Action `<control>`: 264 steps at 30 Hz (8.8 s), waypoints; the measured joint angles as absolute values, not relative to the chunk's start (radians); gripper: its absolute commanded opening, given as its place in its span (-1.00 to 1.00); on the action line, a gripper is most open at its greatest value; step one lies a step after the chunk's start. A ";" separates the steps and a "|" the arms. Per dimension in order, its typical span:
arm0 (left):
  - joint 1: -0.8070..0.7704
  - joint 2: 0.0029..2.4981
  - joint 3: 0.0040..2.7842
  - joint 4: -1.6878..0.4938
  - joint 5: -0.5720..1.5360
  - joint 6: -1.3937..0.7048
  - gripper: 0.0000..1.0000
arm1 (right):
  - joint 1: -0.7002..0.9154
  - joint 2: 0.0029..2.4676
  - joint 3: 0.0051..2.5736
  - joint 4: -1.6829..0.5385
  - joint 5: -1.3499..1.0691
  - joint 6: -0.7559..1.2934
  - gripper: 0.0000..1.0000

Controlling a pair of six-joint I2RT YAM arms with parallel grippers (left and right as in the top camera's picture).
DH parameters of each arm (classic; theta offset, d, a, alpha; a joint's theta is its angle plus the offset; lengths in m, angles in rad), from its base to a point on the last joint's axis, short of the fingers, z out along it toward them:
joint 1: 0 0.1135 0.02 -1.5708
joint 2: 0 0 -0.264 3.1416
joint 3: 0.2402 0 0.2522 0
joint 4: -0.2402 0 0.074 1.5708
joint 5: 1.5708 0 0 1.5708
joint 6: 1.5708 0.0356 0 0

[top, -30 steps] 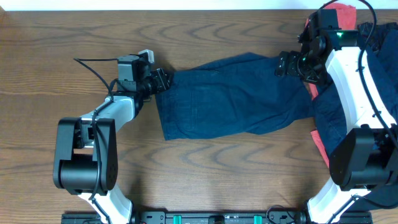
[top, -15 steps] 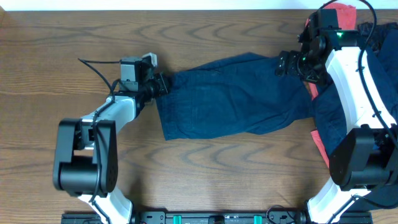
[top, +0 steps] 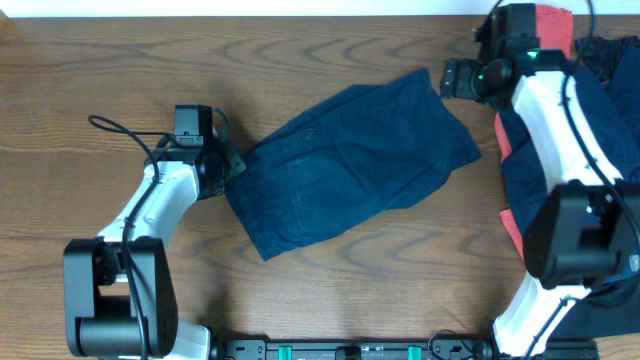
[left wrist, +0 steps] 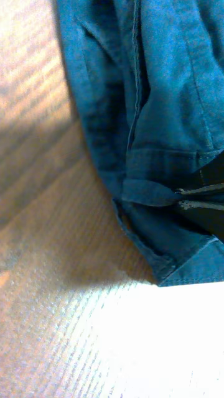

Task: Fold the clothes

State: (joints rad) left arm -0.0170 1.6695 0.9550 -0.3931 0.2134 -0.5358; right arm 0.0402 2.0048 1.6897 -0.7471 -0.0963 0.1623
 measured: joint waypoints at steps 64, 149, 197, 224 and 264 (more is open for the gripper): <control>-0.017 1.580 0.889 -1.027 0.279 -0.578 0.02 | 0.326 2.262 1.689 -0.113 -0.314 -0.095 -0.46; -0.054 1.585 0.939 -0.582 0.153 -0.442 0.83 | 0.020 2.263 1.724 -1.111 -0.078 0.540 -0.74; -0.020 1.517 1.103 -0.820 0.413 -0.421 -0.88 | 0.239 2.086 1.710 -1.005 -0.404 -0.102 -0.98; -0.020 1.515 1.392 -0.911 0.423 -0.392 -0.88 | 0.696 2.317 1.711 -0.668 -0.486 0.072 -0.98; 0.006 1.515 1.394 -0.804 0.364 -0.415 -0.88 | 0.305 2.115 1.444 -0.645 -0.165 -0.059 -0.88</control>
